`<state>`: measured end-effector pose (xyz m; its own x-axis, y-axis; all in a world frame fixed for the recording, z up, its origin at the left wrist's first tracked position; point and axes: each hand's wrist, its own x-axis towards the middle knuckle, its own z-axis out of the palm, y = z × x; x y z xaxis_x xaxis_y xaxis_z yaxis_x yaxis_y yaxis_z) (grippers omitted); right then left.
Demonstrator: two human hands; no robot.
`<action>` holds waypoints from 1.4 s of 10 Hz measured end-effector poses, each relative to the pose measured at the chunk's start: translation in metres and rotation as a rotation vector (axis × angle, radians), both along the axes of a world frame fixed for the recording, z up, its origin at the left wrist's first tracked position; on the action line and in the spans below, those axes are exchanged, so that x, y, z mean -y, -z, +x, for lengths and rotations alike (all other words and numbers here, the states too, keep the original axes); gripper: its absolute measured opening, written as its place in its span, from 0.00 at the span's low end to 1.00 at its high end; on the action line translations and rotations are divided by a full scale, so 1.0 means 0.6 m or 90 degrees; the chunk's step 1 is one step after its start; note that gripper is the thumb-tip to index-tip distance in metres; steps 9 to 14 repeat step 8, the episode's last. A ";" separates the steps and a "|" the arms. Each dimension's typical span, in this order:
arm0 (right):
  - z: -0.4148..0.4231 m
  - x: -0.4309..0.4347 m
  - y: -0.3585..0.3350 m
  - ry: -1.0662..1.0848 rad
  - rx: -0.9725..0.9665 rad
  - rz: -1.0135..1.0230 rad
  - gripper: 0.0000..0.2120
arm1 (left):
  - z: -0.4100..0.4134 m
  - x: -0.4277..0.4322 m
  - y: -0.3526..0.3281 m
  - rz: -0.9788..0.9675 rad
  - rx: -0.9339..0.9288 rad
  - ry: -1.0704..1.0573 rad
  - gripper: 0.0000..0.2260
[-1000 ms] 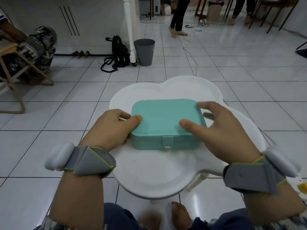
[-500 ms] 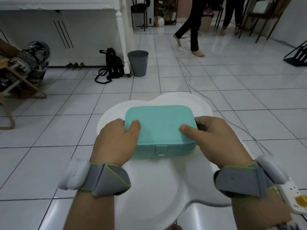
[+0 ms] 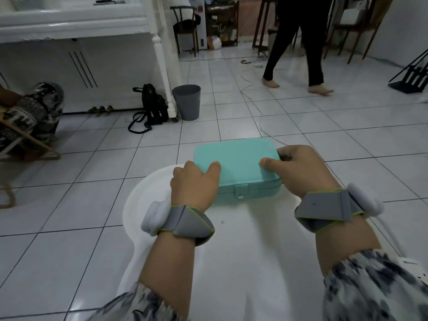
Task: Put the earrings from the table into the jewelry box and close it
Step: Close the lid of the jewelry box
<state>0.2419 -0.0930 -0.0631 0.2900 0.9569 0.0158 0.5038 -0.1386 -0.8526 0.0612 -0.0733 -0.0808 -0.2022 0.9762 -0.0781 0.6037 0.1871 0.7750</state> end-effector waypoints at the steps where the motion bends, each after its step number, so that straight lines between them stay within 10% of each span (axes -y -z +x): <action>1: 0.003 -0.010 0.010 0.000 -0.004 -0.005 0.10 | 0.004 -0.008 0.010 -0.012 0.020 0.001 0.21; 14: 0.018 0.001 0.033 0.062 -0.074 0.005 0.18 | -0.042 0.014 0.005 -0.056 0.157 0.074 0.19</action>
